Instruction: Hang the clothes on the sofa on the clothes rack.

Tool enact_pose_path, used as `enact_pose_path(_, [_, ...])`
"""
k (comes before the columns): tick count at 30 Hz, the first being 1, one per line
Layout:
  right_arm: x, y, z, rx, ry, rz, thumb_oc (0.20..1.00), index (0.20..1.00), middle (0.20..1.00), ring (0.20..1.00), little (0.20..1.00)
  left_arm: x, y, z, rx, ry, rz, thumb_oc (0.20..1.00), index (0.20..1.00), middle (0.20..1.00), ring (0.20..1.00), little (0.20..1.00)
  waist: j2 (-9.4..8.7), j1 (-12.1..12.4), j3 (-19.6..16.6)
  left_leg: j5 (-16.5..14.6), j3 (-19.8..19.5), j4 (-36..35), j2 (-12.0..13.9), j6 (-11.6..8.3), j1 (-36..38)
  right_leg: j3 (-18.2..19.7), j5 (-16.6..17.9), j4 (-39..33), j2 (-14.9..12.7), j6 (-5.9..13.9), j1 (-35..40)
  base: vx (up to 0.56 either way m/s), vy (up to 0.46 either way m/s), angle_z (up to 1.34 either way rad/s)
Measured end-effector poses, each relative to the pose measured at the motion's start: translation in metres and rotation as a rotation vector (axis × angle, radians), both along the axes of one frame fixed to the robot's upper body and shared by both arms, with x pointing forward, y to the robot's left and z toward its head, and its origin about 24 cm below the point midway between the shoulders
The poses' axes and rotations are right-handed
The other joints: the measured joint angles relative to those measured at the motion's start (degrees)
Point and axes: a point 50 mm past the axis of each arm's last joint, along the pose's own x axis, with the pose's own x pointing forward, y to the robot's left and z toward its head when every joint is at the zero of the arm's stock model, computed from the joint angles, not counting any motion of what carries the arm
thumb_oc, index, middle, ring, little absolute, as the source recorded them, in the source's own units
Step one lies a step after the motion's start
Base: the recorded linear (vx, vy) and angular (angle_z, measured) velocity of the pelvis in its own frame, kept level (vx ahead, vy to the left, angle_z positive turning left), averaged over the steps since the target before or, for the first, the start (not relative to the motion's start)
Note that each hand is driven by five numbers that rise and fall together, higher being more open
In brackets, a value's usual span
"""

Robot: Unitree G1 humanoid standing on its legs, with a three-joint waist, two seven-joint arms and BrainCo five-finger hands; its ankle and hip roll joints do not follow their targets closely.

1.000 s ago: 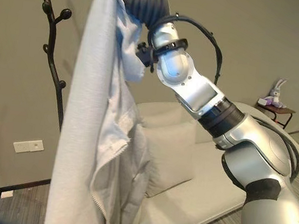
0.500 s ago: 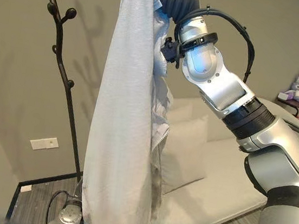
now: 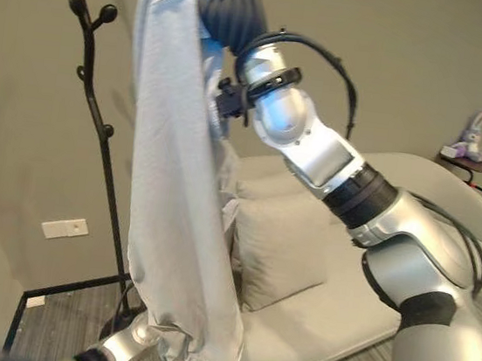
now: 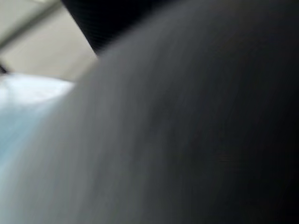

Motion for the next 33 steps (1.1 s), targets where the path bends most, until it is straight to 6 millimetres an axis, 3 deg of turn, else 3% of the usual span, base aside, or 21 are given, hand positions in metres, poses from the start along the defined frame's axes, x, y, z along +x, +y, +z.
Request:
enact_pose_path(1, [-0.001, 0.004, -0.001, 0.002, 0.002, 0.019, 0.2, 0.2, 0.2, 0.2, 0.2, 0.006, -0.012, 0.007, 0.01, -0.01, -0.026, 1.0, 1.0, 1.0, 1.0, 1.0, -0.01, -0.9, -0.02, 0.0, 0.18, 0.0, -0.07, -0.01, 0.03, 0.19, 0.0, 0.0, 0.06, 0.0, -0.1, 0.0, 0.024, -0.05])
enact_pose_path(4, [-0.001, 0.008, -0.006, -0.011, 0.018, 0.036, 0.2, 0.2, 0.2, 0.2, 0.2, 0.011, -0.021, 0.013, 0.014, -0.022, -0.051, 1.0, 1.0, 1.0, 1.0, 1.0, 0.02, -2.15, -0.03, 0.0, 0.59, 0.0, -0.06, -0.02, 0.1, 0.59, 0.0, 0.01, 0.19, 0.01, -0.17, 0.01, 0.019, -0.09])
enact_pose_path(8, [0.0, 0.011, -0.008, -0.012, 0.031, 0.045, 0.2, 0.2, 0.2, 0.2, 0.2, 0.005, -0.039, 0.012, -0.027, 0.011, -0.104, 1.0, 1.0, 1.0, 1.0, 1.0, 0.11, -3.72, -0.03, -0.19, 1.77, 0.0, -0.07, 0.0, 0.45, 1.57, 0.01, 0.01, 0.51, 0.01, -0.37, 0.01, 0.015, -0.13])
enact_pose_path(9, [0.0, 0.01, -0.008, -0.012, 0.031, 0.044, 0.2, 0.2, 0.2, 0.2, 0.2, 0.004, -0.039, 0.012, -0.025, 0.015, -0.112, 0.2, 0.2, 0.2, 0.2, 0.2, 0.12, -3.81, -0.03, -0.2, 1.85, 0.0, -0.07, 0.01, 0.49, 1.61, 0.02, 0.01, 0.52, 0.02, -0.36, 0.0, 0.014, -0.05])
enact_pose_path(16, [0.01, 0.001, -0.007, -0.004, 0.044, -0.012, 0.2, 0.2, 0.2, 0.2, 0.2, -0.002, -0.048, 0.007, -0.078, 0.077, -0.163, 0.2, 0.2, 0.2, 0.2, 0.2, 0.29, -3.56, -0.07, -0.27, 2.01, -0.01, -0.06, -0.01, 0.64, 1.97, 0.01, 0.02, 0.54, 0.01, -0.27, 0.0, 0.01, -0.02])
enact_pose_path(23, [0.022, -0.019, -0.004, 0.012, 0.058, -0.12, 0.2, 0.2, 0.2, 0.2, 0.2, -0.011, -0.027, -0.007, -0.234, 0.163, -0.062, 0.2, 0.2, 0.2, 0.2, 0.2, 1.06, -2.81, 0.13, -0.21, 1.36, -0.01, 0.02, 0.06, 0.22, 1.3, 0.04, 0.01, 0.37, 0.04, -0.31, 0.0, 0.014, 0.04])
enact_pose_path(26, [0.024, -0.042, 0.003, 0.035, 0.036, -0.193, 0.2, 0.2, 0.2, 0.2, 0.2, -0.014, -0.014, -0.007, -0.321, 0.162, 0.009, 0.2, 0.2, 0.2, 0.2, 0.2, 1.42, -1.31, 0.37, -0.21, 1.08, -0.01, 0.01, 0.06, 0.22, 1.04, 0.04, 0.02, 0.31, 0.06, -0.15, -0.01, 0.018, 0.04])
enact_pose_path(28, [0.023, -0.069, 0.009, 0.085, 0.016, -0.264, 0.2, 0.2, 0.2, 0.2, 0.2, -0.02, 0.003, -0.008, -0.381, 0.14, 0.065, 0.2, 0.2, 0.2, 0.2, 0.2, 1.89, 0.31, 0.74, -0.18, 0.35, -0.01, -0.03, 0.12, 0.06, 0.49, -0.01, 0.0, 0.11, 0.05, 0.13, -0.03, 0.039, 0.17])
enact_pose_path(29, [0.02, -0.086, 0.006, 0.105, 0.004, -0.297, 0.2, 0.2, 0.2, 0.2, 0.2, -0.025, 0.013, -0.004, -0.439, 0.11, 0.103, 0.2, 0.2, 0.2, 0.2, 0.2, 2.02, 0.91, 0.85, -0.16, -0.05, -0.01, -0.01, 0.13, 0.09, 0.05, -0.1, 0.0, 0.02, 0.07, 0.2, -0.02, 0.018, 0.16])
enact_pose_path(33, [0.003, -0.122, -0.003, 0.112, -0.056, -0.395, 0.2, 0.2, 0.2, 0.2, 0.2, -0.031, 0.045, 0.008, -0.529, 0.025, 0.228, 0.2, 0.2, 0.2, 0.2, 0.2, 3.58, 3.31, 2.03, -0.32, -0.75, -0.01, -0.25, 0.35, 0.12, -0.63, -0.31, 0.0, -0.48, 0.24, 0.84, -0.01, 0.027, 0.13])
